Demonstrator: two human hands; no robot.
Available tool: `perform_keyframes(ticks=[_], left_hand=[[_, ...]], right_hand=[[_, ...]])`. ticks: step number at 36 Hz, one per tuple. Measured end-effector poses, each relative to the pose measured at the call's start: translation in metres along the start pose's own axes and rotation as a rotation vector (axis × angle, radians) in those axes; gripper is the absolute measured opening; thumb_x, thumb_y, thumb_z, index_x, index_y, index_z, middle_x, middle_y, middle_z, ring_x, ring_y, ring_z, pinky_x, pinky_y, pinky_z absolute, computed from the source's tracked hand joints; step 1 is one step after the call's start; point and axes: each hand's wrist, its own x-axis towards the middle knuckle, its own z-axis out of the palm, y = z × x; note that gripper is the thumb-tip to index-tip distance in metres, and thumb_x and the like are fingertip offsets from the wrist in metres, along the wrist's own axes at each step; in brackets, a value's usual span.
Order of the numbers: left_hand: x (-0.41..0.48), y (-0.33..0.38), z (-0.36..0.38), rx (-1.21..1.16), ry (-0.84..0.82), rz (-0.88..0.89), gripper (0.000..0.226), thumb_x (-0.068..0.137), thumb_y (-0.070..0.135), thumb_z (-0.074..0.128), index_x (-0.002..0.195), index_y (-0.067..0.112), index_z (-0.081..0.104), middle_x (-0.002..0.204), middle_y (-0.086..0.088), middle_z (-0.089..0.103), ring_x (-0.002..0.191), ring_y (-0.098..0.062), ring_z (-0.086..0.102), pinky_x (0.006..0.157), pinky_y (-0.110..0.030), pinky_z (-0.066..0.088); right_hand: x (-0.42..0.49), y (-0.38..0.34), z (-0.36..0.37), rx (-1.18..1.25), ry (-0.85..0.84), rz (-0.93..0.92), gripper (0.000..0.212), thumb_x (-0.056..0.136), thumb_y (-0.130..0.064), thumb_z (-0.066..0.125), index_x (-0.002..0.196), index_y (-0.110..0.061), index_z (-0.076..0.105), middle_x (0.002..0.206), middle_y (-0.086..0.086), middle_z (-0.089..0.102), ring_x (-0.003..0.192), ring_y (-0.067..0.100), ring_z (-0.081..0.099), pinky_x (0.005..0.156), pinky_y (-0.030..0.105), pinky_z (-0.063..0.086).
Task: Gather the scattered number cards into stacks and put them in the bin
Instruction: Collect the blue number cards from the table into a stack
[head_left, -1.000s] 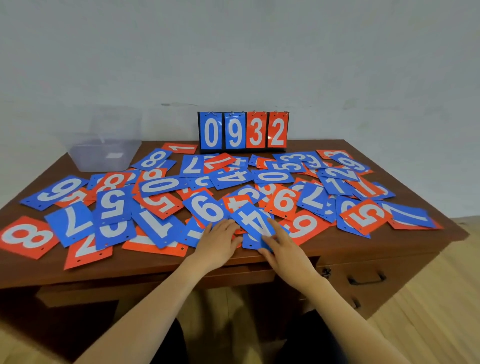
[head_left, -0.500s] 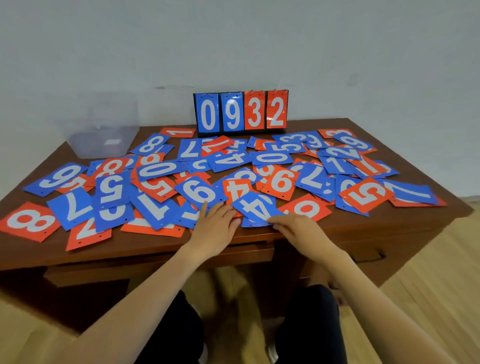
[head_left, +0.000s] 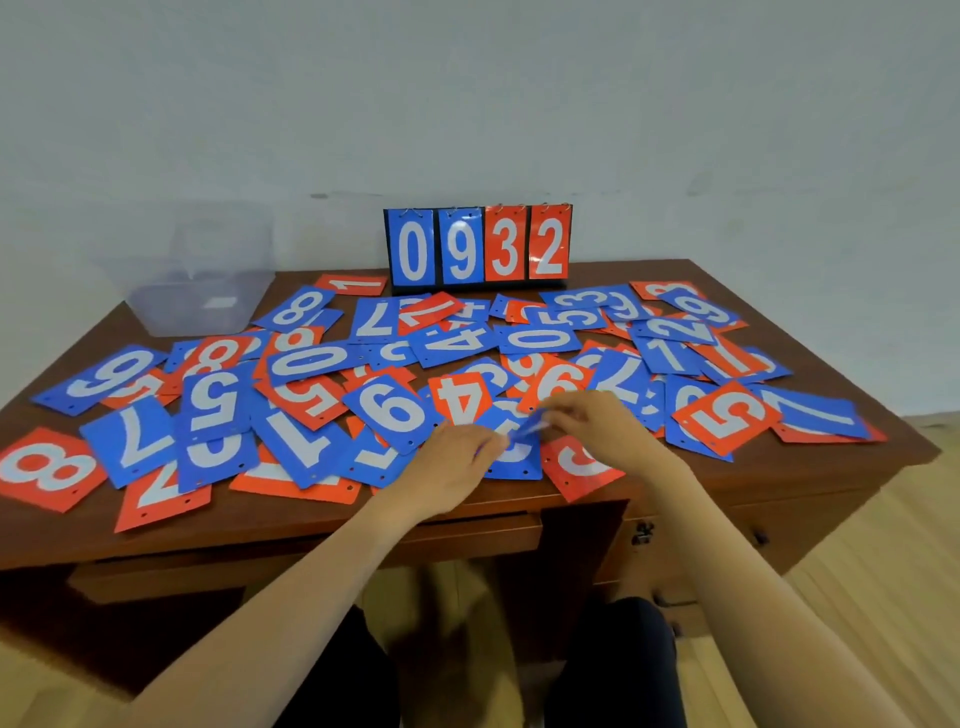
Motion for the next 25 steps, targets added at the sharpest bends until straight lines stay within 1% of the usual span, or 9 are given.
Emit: perform_keyframes(ticks=[1,2,5,8,12,15,18,22,25], left_hand=[[0.002,0.001,-0.003,-0.114,0.067,-0.028,0.032,0.098,0.043,0.035,0.115,0.027,0.058,0.101,0.009,0.058,0.096,-0.010,0.052,0.092,-0.032,0.039],[0.005,0.003,-0.007,-0.165,0.133,-0.043,0.035,0.097,0.044,0.040,0.122,0.025,0.055,0.109,0.009,0.057,0.103,-0.010,0.051,0.090,-0.029,0.038],[0.015,0.007,-0.023,-0.136,0.264,-0.018,0.042,0.096,0.038,0.047,0.132,0.018,0.048,0.132,0.002,0.052,0.122,-0.014,0.046,0.096,-0.026,0.037],[0.026,0.013,-0.038,-0.194,0.376,-0.016,0.037,0.096,0.031,0.048,0.128,0.013,0.053,0.120,-0.002,0.061,0.113,-0.017,0.056,0.093,-0.032,0.047],[0.028,0.014,-0.054,-0.344,0.511,-0.062,0.020,0.097,0.024,0.049,0.111,0.012,0.057,0.091,-0.004,0.063,0.081,-0.020,0.060,0.074,-0.034,0.051],[0.021,0.006,-0.063,-0.416,0.565,-0.119,0.022,0.097,0.020,0.049,0.119,0.019,0.052,0.095,0.001,0.056,0.084,-0.015,0.054,0.076,-0.032,0.047],[0.009,-0.013,-0.071,-0.450,0.638,-0.174,0.031,0.095,0.015,0.053,0.123,0.020,0.042,0.095,-0.006,0.055,0.076,-0.019,0.055,0.063,-0.035,0.047],[-0.010,-0.043,-0.078,-0.457,0.712,-0.293,0.031,0.093,0.010,0.055,0.118,0.020,0.040,0.111,0.004,0.052,0.089,-0.018,0.060,0.062,-0.024,0.047],[-0.027,-0.067,-0.081,-0.339,0.726,-0.366,0.016,0.094,0.009,0.053,0.108,0.015,0.053,0.111,0.000,0.057,0.099,-0.018,0.058,0.074,-0.020,0.046]], right_hand=[[0.004,-0.004,-0.004,-0.019,0.088,-0.051,0.024,0.098,-0.019,0.049,0.114,-0.013,0.066,0.106,0.003,0.068,0.081,0.007,0.056,0.062,0.009,0.039],[0.009,-0.009,-0.007,-0.038,0.151,-0.107,0.024,0.098,-0.018,0.049,0.113,-0.012,0.066,0.107,0.003,0.068,0.086,0.009,0.057,0.066,0.006,0.038],[0.023,-0.028,-0.018,-0.083,0.208,-0.220,0.025,0.098,-0.016,0.048,0.115,-0.011,0.066,0.113,0.004,0.066,0.104,0.016,0.059,0.078,0.008,0.037],[0.038,-0.049,-0.027,-0.076,0.241,-0.281,0.026,0.098,-0.015,0.048,0.117,-0.009,0.065,0.116,0.006,0.066,0.108,0.019,0.058,0.087,0.019,0.041],[0.055,-0.076,-0.032,-0.022,0.298,-0.355,0.024,0.096,-0.016,0.052,0.115,-0.009,0.066,0.116,0.005,0.066,0.108,0.015,0.058,0.090,0.018,0.042],[0.071,-0.087,-0.028,-0.029,0.321,-0.363,0.022,0.095,-0.017,0.054,0.114,-0.011,0.066,0.114,0.003,0.066,0.108,0.015,0.058,0.093,0.025,0.046],[0.087,-0.090,-0.013,-0.042,0.337,-0.324,0.023,0.095,-0.018,0.053,0.115,-0.011,0.064,0.113,0.004,0.065,0.108,0.018,0.057,0.093,0.031,0.048],[0.096,-0.088,0.023,-0.135,0.131,-0.248,0.029,0.095,-0.019,0.055,0.123,-0.010,0.056,0.126,0.007,0.057,0.117,0.023,0.051,0.097,0.034,0.042],[0.097,-0.092,0.055,-0.205,-0.128,-0.231,0.038,0.094,-0.025,0.057,0.128,-0.008,0.054,0.131,0.010,0.052,0.122,0.026,0.045,0.100,0.037,0.039]])
